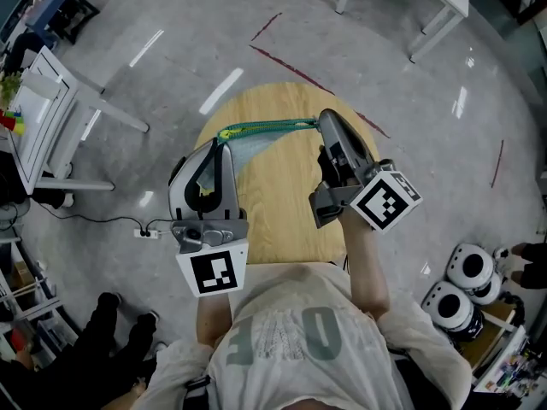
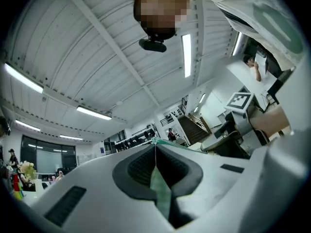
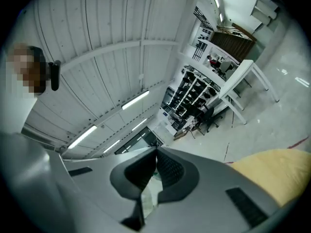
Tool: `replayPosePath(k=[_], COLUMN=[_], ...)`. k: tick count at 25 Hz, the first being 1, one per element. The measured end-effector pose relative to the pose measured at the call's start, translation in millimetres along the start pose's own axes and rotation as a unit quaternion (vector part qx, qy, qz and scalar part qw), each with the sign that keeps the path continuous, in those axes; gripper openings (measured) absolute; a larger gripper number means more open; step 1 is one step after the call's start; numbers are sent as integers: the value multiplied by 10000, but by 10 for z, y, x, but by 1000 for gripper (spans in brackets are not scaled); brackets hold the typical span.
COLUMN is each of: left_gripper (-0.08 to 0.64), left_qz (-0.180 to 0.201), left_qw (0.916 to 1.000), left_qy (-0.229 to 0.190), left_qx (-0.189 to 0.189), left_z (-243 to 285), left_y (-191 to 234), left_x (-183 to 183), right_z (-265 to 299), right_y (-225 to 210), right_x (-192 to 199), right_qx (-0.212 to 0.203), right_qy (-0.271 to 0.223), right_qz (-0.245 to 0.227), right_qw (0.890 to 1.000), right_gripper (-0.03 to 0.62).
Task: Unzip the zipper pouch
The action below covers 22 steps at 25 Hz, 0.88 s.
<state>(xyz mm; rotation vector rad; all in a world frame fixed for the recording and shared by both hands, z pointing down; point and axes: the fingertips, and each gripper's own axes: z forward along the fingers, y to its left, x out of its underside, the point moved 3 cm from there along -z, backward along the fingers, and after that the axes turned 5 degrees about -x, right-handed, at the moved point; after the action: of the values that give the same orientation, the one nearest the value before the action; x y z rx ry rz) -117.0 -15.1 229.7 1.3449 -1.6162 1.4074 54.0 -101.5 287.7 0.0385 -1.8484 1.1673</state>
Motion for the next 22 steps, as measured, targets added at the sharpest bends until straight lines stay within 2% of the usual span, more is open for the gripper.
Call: replayPosePath(k=[4, 8, 13, 17, 19, 20, 22], left_gripper=[28, 28, 28, 28, 28, 28, 28], left_qz=[-191, -218, -424, -548, -562, -589, -717], left_qw=[9997, 9996, 9988, 9982, 9980, 9978, 9968], left_qy=[164, 186, 170, 143, 128, 126, 122], left_qx=[-36, 63, 153, 200, 256, 287, 341], left_z=[-33, -38, -14, 4, 1, 1, 9], left_y=[-9, -98, -113, -116, -137, -149, -170], left_x=[101, 119, 104, 89, 73, 72, 80], right_z=[-17, -90, -85, -123, -154, -166, -188], right_y=[-13, -73, -103, -82, -27, 2, 41], right_x=[40, 12, 18, -65, -130, -156, -195], right_qx=[77, 132, 190, 276, 245, 232, 263], right_qy=[24, -26, -14, -90, -87, -89, -113], right_qz=[-55, -39, -17, -511, -770, -889, -1107], right_qw=[10000, 9999, 9998, 9983, 9967, 9957, 9934], right_gripper=[29, 29, 31, 40, 122, 143, 143])
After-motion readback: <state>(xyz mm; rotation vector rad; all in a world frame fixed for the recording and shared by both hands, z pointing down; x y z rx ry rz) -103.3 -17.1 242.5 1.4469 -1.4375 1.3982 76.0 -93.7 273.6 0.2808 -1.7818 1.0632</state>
